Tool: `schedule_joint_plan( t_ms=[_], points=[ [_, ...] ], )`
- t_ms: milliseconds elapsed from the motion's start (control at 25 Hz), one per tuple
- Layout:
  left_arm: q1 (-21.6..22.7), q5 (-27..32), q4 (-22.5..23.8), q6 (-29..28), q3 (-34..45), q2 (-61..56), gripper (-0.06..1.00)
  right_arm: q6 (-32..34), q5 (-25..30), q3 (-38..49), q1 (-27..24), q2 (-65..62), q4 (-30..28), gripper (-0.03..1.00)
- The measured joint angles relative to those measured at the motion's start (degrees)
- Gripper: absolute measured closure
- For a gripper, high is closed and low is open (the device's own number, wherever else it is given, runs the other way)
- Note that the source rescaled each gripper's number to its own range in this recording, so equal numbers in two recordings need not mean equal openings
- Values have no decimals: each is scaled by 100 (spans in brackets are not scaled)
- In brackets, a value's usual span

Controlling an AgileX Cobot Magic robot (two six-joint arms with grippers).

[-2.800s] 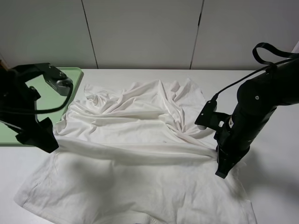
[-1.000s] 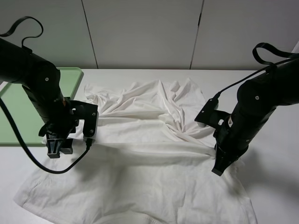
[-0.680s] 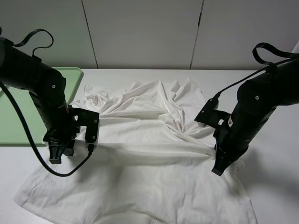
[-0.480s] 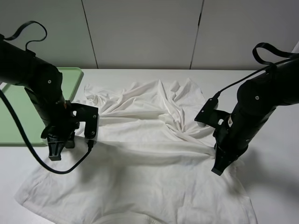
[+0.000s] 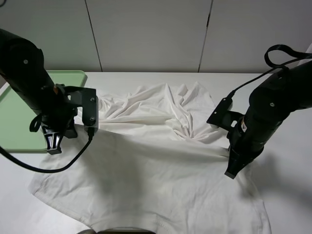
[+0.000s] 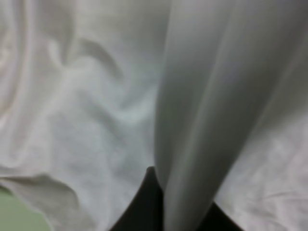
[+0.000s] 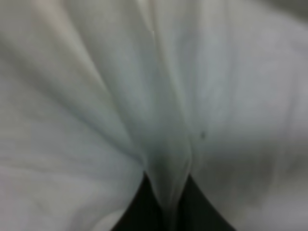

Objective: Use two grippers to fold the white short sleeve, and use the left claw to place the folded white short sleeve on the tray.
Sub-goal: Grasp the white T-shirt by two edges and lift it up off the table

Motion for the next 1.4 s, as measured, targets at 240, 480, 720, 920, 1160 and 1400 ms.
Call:
schedule_joint_plan(
  t_ms=[240,480,720,920,1160,1400],
  points=[
    [-5,45,-20,0,5,-629,94,676,48,0,0,-317,-496,97],
    [-5,52,-20,-166,5,-1002,94,1154,141,5,0,-1557,-1045,97],
    [-120,7,-7,-457,5,-1870,94,1222,449,5,0,-3013,-1016,97],
    [-753,12,27,-457,5,-2778,94,981,1250,5,0,-4729,-998,97],
    [-1142,434,196,-778,-109,-3963,94,453,1860,-115,0,-5789,-948,97],
    [-1188,2156,150,-988,-1815,-4787,94,-439,2863,-1878,66,-6524,-744,97]
  ],
)
